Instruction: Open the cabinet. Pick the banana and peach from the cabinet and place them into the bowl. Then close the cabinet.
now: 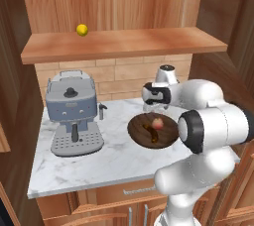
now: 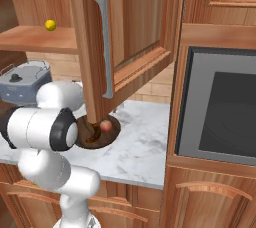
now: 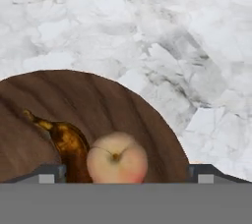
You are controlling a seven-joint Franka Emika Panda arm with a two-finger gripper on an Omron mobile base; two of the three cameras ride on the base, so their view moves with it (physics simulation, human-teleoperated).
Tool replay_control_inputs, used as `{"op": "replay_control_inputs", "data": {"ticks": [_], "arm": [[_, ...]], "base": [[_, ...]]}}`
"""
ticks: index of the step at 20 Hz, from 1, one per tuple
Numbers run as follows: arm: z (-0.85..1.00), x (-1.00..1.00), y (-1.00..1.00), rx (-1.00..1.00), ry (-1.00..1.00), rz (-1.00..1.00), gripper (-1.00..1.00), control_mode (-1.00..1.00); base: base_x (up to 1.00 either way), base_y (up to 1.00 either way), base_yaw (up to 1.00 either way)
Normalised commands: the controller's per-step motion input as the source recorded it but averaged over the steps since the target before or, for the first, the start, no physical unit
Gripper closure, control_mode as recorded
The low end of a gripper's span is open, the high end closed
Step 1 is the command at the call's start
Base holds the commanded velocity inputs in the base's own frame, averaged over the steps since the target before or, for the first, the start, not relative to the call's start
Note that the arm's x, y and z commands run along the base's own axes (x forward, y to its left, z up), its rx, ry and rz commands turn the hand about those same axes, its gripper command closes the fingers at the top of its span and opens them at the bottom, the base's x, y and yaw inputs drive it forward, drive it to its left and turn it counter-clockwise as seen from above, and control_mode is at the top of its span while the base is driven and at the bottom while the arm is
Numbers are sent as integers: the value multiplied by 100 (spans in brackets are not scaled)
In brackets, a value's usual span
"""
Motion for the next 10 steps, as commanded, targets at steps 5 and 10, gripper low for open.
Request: {"op": "replay_control_inputs", "data": {"ticks": [5, 10], "arm": [[91, -77, 11, 0, -20, 0, -100, -100], [100, -100, 0, 0, -27, -6, -100, -100]], "base": [[0, 0, 0], [0, 0, 0]]}}
